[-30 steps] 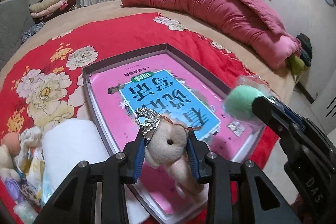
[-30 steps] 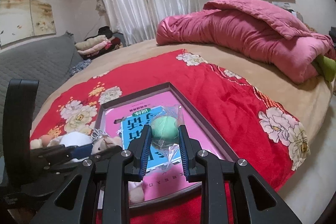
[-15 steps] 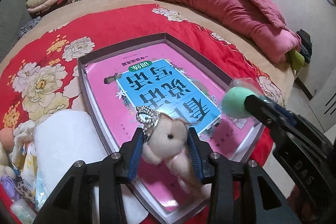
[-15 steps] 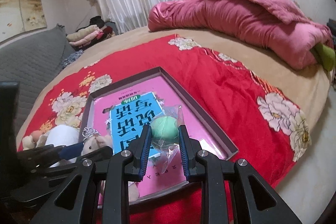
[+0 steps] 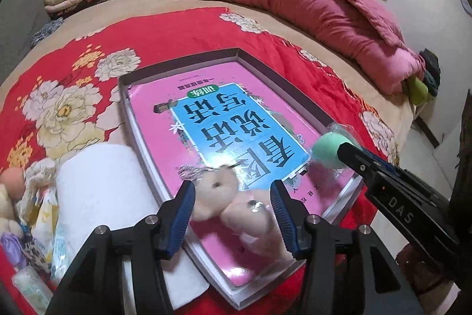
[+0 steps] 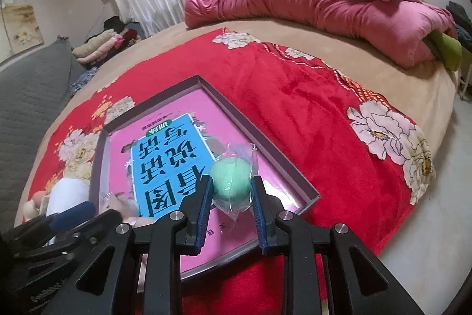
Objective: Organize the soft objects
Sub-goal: 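Open both tools to drop the plush and green ball onto the tray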
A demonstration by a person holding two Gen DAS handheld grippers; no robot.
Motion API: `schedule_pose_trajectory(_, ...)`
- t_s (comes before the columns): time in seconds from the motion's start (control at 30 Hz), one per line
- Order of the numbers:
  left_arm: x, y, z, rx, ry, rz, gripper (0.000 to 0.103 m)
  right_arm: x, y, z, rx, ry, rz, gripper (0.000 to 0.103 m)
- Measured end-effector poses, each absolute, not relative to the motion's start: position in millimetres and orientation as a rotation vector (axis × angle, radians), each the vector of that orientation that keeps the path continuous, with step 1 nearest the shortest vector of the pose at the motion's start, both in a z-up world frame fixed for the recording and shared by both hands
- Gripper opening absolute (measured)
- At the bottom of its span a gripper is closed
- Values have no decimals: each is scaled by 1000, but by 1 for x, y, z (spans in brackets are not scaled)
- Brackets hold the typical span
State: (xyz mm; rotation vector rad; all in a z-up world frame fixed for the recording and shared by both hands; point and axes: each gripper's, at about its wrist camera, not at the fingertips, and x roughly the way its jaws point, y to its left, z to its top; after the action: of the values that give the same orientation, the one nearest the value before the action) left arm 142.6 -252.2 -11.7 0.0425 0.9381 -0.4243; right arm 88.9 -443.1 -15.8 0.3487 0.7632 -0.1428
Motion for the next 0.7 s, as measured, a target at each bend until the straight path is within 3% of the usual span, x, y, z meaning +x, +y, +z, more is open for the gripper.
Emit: schedule_pose_trajectory(0.7,84,-163,21,-153,880,-368,53,80,-447,-16,316,805,-210,38)
